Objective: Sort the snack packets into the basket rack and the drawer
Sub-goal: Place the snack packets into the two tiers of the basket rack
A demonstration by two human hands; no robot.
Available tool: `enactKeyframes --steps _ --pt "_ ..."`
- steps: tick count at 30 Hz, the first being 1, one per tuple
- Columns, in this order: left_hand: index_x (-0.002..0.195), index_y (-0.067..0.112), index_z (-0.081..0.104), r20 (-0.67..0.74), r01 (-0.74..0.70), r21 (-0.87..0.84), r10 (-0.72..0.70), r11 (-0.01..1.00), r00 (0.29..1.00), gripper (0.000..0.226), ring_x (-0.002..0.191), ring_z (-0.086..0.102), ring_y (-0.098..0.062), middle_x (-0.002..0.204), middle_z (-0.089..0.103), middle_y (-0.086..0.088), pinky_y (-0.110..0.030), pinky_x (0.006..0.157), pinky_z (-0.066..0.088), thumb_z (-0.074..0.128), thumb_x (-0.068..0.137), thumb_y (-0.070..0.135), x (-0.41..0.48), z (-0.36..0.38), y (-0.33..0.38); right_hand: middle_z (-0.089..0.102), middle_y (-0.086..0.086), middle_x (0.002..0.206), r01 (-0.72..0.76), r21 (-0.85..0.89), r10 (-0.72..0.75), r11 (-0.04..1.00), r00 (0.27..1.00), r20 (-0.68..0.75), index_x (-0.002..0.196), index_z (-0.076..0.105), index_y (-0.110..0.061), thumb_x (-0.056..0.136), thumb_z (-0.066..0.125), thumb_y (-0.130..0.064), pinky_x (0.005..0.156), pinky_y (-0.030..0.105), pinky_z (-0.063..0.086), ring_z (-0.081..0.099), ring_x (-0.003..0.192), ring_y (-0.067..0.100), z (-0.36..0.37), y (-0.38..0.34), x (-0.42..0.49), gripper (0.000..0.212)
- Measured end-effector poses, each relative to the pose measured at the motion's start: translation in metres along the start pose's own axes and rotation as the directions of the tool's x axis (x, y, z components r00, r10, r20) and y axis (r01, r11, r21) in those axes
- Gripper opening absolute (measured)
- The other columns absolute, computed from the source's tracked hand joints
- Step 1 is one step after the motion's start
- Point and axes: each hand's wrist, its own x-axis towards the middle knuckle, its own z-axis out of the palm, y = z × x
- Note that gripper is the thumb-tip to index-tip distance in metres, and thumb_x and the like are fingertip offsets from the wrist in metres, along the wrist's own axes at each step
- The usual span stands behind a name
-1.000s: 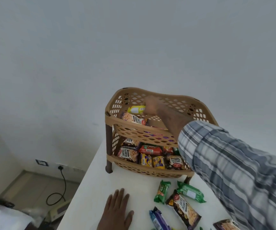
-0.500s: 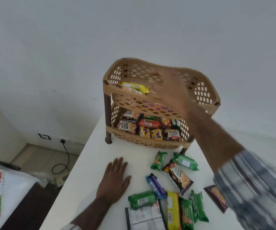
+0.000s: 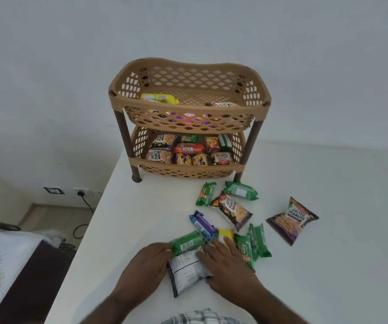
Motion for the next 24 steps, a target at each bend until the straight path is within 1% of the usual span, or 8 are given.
enactKeyframes --steps 4,7,9,13,15,19,21,24 --pt "0.125 0.030 0.063 0.098 0.042 0.000 -0.042 0.999 0.994 0.045 0.120 0.059 -0.011 0.135 0.059 0.010 -0.023 0.101 0.042 0.048 0.083 0.021 -0.012 0.000 0.006 0.066 -0.004 0.119 0.019 -0.011 -0.021 1.000 0.992 -0.123 0.123 0.059 -0.024 0.073 0.067 -0.024 0.115 0.054 0.024 0.052 0.125 0.023 -0.001 -0.008 0.008 0.050" --pt "0.138 0.036 0.052 0.128 0.058 -0.041 -0.052 0.997 0.990 0.056 0.130 0.050 -0.005 0.146 0.049 0.015 -0.020 0.107 0.038 0.054 0.084 0.024 -0.011 -0.006 0.014 0.067 -0.008 0.091 -0.005 0.002 0.006 1.000 0.980 -0.198 0.097 0.065 -0.028 0.077 0.058 -0.028 0.113 0.049 0.028 0.059 0.103 0.016 -0.013 -0.010 0.016 0.022" --pt "0.143 0.039 0.047 0.120 0.069 -0.092 -0.058 0.993 0.991 0.059 0.136 0.041 0.004 0.150 0.041 0.022 -0.019 0.109 0.038 0.060 0.086 0.031 -0.010 -0.011 0.023 0.064 -0.011 0.080 -0.046 0.030 0.051 0.998 0.983 -0.176 0.083 0.062 -0.031 0.080 0.050 -0.033 0.108 0.047 0.042 0.060 0.088 0.012 -0.021 -0.010 0.022 0.013" --pt "0.144 0.052 0.034 0.260 0.148 -0.167 -0.102 0.975 0.960 0.079 0.137 0.026 0.016 0.150 0.027 0.035 -0.014 0.113 0.028 0.062 0.076 0.080 -0.004 -0.024 0.040 0.061 -0.006 0.080 -0.146 0.238 0.168 0.960 0.983 -0.074 0.081 0.056 -0.026 0.087 0.035 -0.034 0.103 0.035 0.038 0.054 0.079 0.015 -0.038 -0.009 0.036 0.024" --pt "0.139 0.064 0.024 0.276 0.205 -0.157 -0.157 0.966 0.948 0.086 0.132 0.022 0.021 0.145 0.020 0.042 -0.005 0.108 0.019 0.059 0.066 0.092 0.000 -0.026 0.047 0.063 -0.002 0.082 -0.186 0.342 0.218 0.921 0.974 -0.056 0.084 0.060 -0.020 0.087 0.037 -0.034 0.085 0.028 0.034 0.055 0.079 0.017 -0.049 -0.009 0.040 0.026" --pt "0.117 0.085 0.033 0.038 0.265 -0.255 -0.264 0.930 0.964 0.060 0.105 0.040 0.035 0.111 0.046 0.059 0.004 0.087 0.034 0.071 0.075 0.069 0.012 -0.035 0.051 0.066 -0.007 0.086 -0.234 0.662 0.286 0.712 0.958 0.030 0.090 0.067 -0.023 0.087 0.053 -0.038 0.073 0.036 0.051 0.060 0.080 0.011 -0.076 -0.007 0.044 0.021" --pt "0.111 0.077 0.048 -0.014 0.314 -0.390 -0.346 0.866 0.938 0.050 0.095 0.057 0.024 0.100 0.060 0.049 -0.005 0.080 0.046 0.078 0.077 0.054 0.022 -0.044 0.051 0.068 -0.009 0.095 -0.255 0.780 0.330 0.572 0.942 0.066 0.099 0.069 -0.031 0.087 0.067 -0.036 0.079 0.030 0.054 0.063 0.088 0.006 -0.090 -0.001 0.044 0.013" --pt "0.098 0.054 0.069 -0.023 0.368 -0.582 -0.467 0.725 0.884 0.026 0.090 0.069 0.006 0.092 0.073 0.029 -0.014 0.078 0.051 0.080 0.083 0.036 0.040 -0.056 0.051 0.070 -0.009 0.110 -0.231 0.913 0.312 0.335 0.942 0.124 0.120 0.063 -0.045 0.075 0.084 -0.042 0.087 0.029 0.057 0.068 0.101 0.007 -0.118 0.007 0.041 0.050"
